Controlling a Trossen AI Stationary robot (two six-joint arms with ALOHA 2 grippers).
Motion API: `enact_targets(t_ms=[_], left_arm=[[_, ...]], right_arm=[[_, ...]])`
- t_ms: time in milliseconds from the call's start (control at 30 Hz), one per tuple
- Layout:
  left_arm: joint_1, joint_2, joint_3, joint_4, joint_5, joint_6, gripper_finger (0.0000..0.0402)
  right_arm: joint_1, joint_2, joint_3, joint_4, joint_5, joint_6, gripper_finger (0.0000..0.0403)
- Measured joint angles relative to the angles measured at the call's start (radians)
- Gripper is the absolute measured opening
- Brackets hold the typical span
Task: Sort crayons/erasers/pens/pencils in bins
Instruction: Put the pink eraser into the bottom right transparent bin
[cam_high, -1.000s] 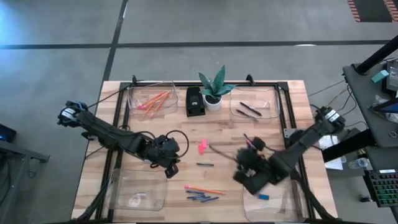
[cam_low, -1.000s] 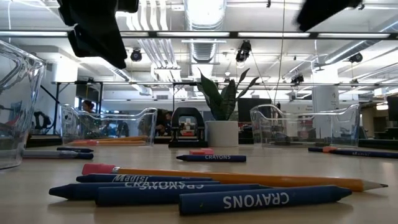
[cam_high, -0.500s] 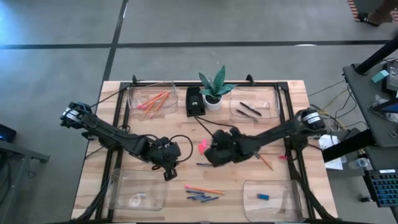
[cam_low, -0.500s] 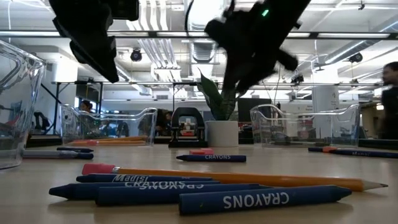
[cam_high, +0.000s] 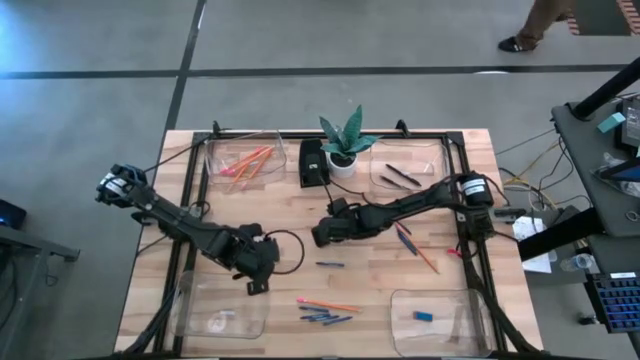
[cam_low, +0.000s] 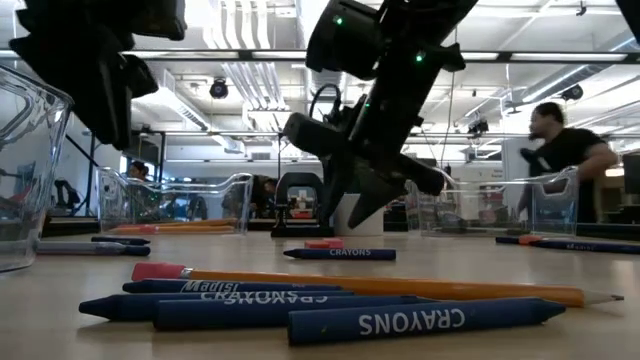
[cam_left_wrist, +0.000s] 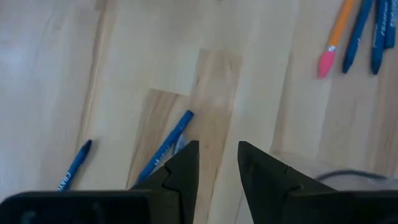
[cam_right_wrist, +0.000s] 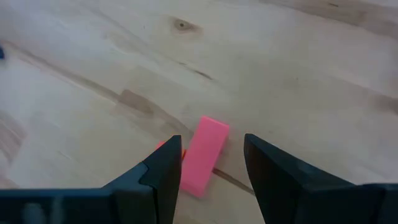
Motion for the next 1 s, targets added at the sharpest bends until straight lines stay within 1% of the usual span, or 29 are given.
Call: enact_targets(t_ms=[167,367,500,700,1000], left_arm=[[-0.013,0.0,-0.015,0.003,-0.003,0.0,0.0096],[-0.012,0.0,-0.057,0.004,-0.007,-0.004,0.0096],[-0.012,0.0,-0.073,0.004,-0.009,-0.047,0.0096],[-0.012,0.0,-0.074,0.004,-0.009,-0.052,0.0096],[-0.012,0.0,-0.073,0.004,-0.01,-0.053,0.0096]], right_arm=[[0.001,0.026,0.014,0.007,0.0,0.036,0.0164],[0.001,0.097,0.06,0.0,0.009,0.05,0.0164],[0.002,0.136,0.102,-0.021,0.028,0.037,0.0164],[0.002,0.139,0.126,-0.133,0.064,0.005,0.0164],[0.002,0.137,0.117,-0.178,0.06,-0.052,0.0125]])
